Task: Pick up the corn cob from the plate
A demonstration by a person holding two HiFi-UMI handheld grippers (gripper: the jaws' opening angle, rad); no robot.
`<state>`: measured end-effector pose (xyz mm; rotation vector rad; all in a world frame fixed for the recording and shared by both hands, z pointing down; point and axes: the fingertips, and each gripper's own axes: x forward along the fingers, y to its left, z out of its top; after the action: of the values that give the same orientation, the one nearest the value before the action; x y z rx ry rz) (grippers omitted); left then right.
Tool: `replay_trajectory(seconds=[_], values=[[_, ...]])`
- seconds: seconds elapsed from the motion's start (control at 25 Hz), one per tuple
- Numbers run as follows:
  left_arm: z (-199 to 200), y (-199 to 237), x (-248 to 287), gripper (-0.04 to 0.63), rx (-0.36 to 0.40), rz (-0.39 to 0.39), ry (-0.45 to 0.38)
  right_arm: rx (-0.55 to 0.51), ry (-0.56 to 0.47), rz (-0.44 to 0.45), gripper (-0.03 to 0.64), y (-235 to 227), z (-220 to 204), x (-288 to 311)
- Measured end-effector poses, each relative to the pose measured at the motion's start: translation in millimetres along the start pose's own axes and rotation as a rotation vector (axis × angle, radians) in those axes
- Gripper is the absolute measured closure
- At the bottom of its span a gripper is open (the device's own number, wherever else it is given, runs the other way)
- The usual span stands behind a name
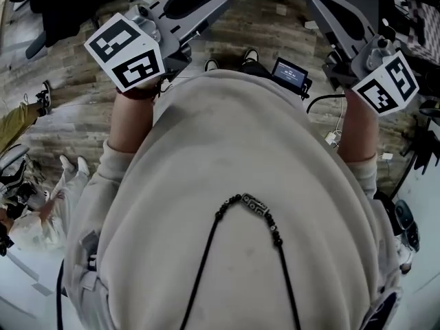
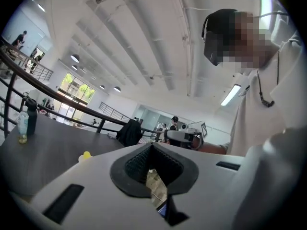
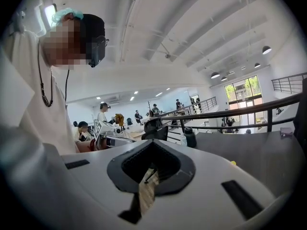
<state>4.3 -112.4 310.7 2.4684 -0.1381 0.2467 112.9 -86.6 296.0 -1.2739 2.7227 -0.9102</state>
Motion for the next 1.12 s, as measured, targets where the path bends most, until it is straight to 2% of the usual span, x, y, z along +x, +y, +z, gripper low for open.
replay_trajectory(seconds=[0.12,0.44,0.64,0.8,1.0,1.12], values=[[6.2,-0.2,-1.9,0.594,0.003,0.026,-0.016,0.0,-0.016,0.012,0.603,0.3,1.1,-1.9],[20.8,-19.5,4.9,0.595,0.054,0.017,-0.007,0.002,-0.061,0.03,0.603,2.6,10.8,-9.3],[23.2,-38.2,5.7,0.594,0.112,-0.021,0.038,0.035,-0.087,0.041,0.603,6.4,17.1,-13.8],[22.8,-37.3,10.7,0.595,0.109,-0.034,0.05,0.035,-0.106,0.047,0.603,2.2,18.6,-9.8],[17.3,-38.2,37.0,0.594,0.077,-0.013,0.103,0.172,-0.101,0.04,0.603,-37.7,-10.8,-20.1],[10.4,-43.8,45.4,0.594,0.063,0.013,0.143,0.2,-0.123,0.055,0.603,-50.5,-15.8,-33.6]])
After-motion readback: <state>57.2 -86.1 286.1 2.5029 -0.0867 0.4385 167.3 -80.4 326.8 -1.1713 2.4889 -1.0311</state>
